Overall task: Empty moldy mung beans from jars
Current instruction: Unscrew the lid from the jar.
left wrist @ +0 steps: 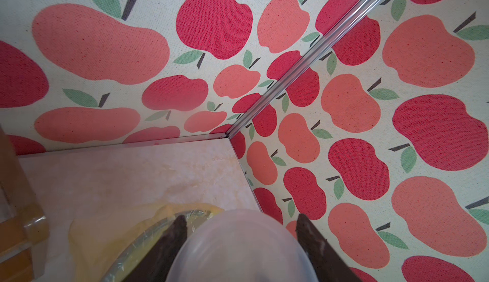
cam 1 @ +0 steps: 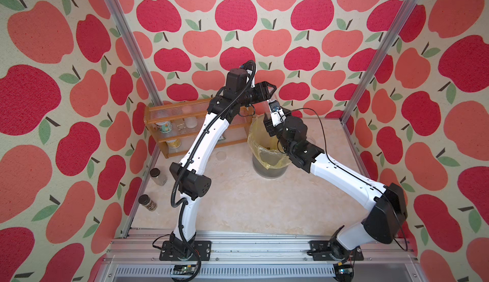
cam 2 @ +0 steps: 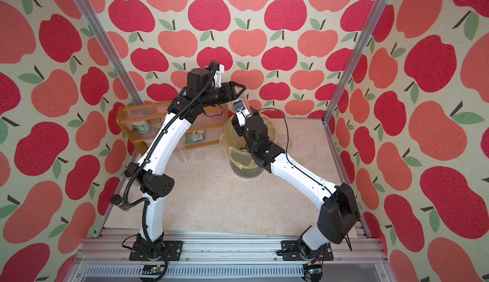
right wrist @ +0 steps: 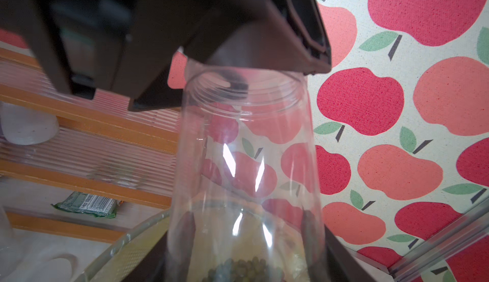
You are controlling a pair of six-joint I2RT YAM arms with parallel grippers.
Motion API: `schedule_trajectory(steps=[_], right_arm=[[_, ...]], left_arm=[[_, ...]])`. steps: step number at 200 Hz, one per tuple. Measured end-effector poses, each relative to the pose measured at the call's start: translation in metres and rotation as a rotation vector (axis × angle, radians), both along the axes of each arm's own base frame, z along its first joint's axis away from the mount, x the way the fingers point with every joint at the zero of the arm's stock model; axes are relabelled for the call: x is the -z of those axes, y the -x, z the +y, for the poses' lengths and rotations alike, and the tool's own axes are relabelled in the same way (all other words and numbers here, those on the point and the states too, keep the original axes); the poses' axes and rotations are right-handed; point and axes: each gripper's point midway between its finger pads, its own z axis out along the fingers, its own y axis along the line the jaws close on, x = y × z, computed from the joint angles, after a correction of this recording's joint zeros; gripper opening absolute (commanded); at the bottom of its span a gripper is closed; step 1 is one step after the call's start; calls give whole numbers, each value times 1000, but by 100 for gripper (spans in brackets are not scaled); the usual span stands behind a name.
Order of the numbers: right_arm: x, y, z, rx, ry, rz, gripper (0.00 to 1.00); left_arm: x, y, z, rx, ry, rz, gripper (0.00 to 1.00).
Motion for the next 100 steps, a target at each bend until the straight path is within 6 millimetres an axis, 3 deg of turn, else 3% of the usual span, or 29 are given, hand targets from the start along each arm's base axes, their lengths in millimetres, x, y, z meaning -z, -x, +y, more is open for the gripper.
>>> schedule_trajectory(steps=[23,59,100], right_arm=[[8,-3,0,-39,-28,41,32],[15,-4,-5,-92,-97,100,32],[19,-4,-9,-130,-150,137,32]], left_arm=[[8,-3,-1,-3,-3,10,67],[18,-7,-3,0,-8,-5,84],[15,-5,2,-4,-10,-71,90]])
